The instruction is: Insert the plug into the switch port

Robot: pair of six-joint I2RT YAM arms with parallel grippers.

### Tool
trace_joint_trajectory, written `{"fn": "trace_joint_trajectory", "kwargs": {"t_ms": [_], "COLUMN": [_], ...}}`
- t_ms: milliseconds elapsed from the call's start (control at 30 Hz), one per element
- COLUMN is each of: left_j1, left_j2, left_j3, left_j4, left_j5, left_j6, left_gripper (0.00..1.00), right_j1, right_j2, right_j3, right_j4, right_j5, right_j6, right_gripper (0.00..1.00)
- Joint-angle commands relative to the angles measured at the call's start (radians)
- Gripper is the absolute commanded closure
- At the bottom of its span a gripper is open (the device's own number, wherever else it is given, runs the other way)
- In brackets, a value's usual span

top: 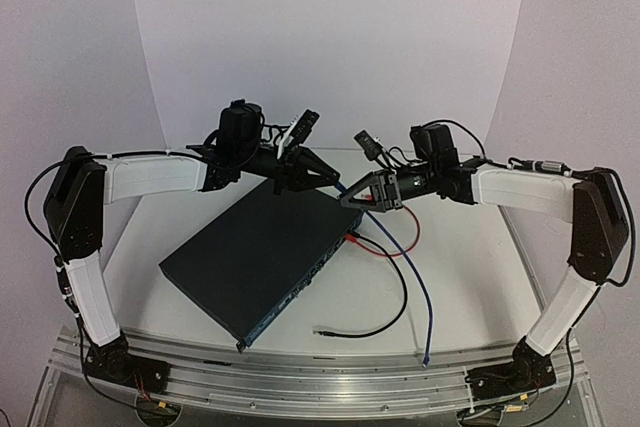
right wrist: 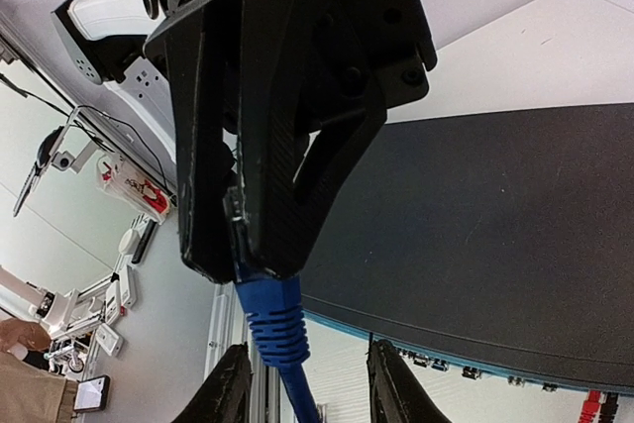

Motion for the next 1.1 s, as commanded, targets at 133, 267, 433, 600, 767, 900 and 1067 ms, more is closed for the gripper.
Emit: {"fn": "trace_joint_trajectory", "kwargs": {"t_ms": [133, 267, 433, 600, 767, 900, 1067], "left_j1": [0.000, 0.000, 0.000, 0.006, 0.071, 0.138, 0.179], "left_j2": [-0.012, -0.014, -0.016, -0.024, -0.026, -0.007, 0.057], "left_j3": [0.000, -0.003, -0.004, 0.003, 0.007, 0.030, 0.096], "left_j4": [0.045, 0.045, 0.026, -0.053, -0.135, -0.202, -0.315], "left_j5": [-0.003, -0.026, -0.145, -0.451, -0.625, -0.727, -0.854], "left_j6": [-0.014, -0.014, -0.046, -0.098, -0.197, -0.267, -0.269], "left_gripper": [1.00, 0.99, 0.01, 0.00, 0.00, 0.00, 0.00], "right_j1": [0.007, 0.009, 0.005, -0.040, -0.060, -0.066, -0.070], "right_j2": [0.003, -0.015, -0.042, -0.041, -0.035, 0.009, 0.112], "right_j3": [0.037, 0.016, -0.016, -0.020, -0.001, -0.005, 0.044], "right_j4": [0.079, 0.095, 0.064, -0.150, -0.473, -0.554, -0.552], "right_j5": [-0.029, 0.017, 0.138, 0.280, 0.522, 0.673, 0.745], "right_j6": [0.035, 0.047, 0.042, -0.049, -0.308, -0.399, -0.422], "right_gripper": [0.85, 1.00, 1.00, 1.00, 1.00, 1.00, 1.00]}}
